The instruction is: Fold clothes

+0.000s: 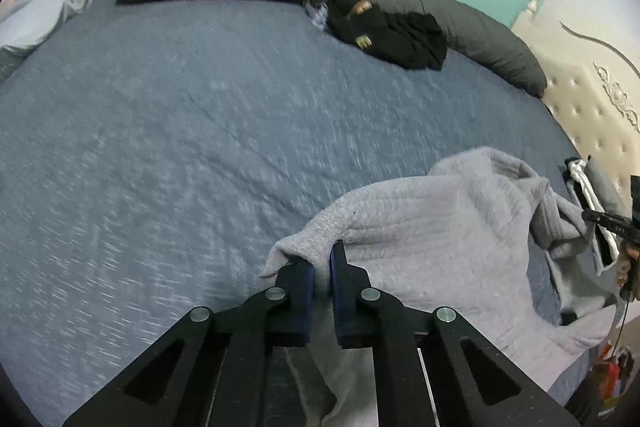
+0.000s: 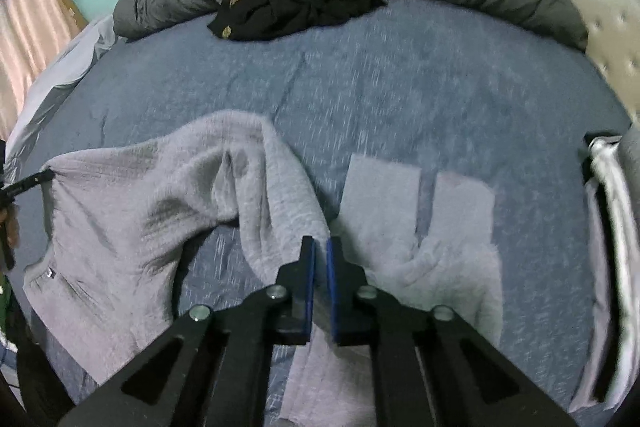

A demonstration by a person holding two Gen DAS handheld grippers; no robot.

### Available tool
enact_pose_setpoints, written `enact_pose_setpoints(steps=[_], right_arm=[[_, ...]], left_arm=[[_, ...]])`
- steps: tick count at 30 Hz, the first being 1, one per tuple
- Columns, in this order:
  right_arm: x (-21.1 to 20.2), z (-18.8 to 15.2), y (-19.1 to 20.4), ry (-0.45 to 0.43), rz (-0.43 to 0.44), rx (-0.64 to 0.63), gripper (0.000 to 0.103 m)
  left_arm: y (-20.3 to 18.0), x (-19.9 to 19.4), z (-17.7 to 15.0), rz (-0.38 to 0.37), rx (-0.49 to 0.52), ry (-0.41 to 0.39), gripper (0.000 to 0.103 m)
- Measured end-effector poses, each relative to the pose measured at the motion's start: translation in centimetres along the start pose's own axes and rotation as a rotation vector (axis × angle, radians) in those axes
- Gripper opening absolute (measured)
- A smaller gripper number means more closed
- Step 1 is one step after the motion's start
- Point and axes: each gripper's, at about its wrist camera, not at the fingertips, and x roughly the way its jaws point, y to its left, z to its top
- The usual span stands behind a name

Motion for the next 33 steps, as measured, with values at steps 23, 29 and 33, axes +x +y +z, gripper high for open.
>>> enact_pose_setpoints(steps=[23,29,33], right_arm=[[-0.4,17.1,2.8,-0.195,-0.167,-0.039,0.005],[5.3,19.0,4.5,-0.161,-0.141,-0.024,0.007],[7.3,18.9,4.9,-0.185,-0.166,-0.036,0.014]], left_arm=[[10.7,-6.6,11.3,0.158,-0.133,-0.118,0.006],[15.1,-4.3,12.8,0.235,-0.170,-0.084,0.006],[16.7,-1.2,12.0,0.281,-0.206,-0.020,0.009]])
